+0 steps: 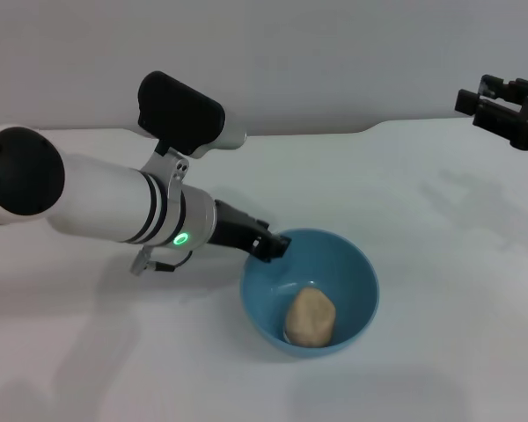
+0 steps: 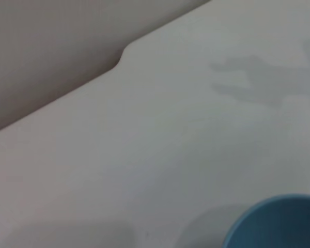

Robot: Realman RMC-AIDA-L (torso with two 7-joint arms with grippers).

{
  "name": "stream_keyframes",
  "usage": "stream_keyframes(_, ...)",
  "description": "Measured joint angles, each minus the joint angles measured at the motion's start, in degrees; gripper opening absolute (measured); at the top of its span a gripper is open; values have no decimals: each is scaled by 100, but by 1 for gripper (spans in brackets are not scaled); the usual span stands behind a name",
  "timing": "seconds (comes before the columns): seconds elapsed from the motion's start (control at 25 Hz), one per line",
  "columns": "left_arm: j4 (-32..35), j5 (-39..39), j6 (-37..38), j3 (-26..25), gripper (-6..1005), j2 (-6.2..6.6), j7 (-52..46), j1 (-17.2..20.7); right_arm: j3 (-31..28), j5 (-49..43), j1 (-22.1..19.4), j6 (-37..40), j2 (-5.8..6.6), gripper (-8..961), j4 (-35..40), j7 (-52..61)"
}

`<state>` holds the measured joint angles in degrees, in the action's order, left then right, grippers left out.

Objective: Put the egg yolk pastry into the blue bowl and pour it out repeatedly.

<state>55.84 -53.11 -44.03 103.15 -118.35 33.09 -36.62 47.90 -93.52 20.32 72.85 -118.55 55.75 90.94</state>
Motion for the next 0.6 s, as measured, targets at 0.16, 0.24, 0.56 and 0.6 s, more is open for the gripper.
stream_keyframes(0.16,448,-16,346,-303,345,11,-2,261,-24,10,-25,-129,-1,450,-107,-10)
stream_keyframes(0.24,547,-47,505,-414,399,10,-3,367,-43,74,-37,-259,-2,449,-221,15)
stream_keyframes(0.56,1050,-808,2485,-702,605,40,117,1464,-509,320,-12,-366,8,448,-827,442)
stream_keyframes(0.6,1092,-819,3020,-603,629,37,188,1701,-617,349,5,-368,15,448,-924,570)
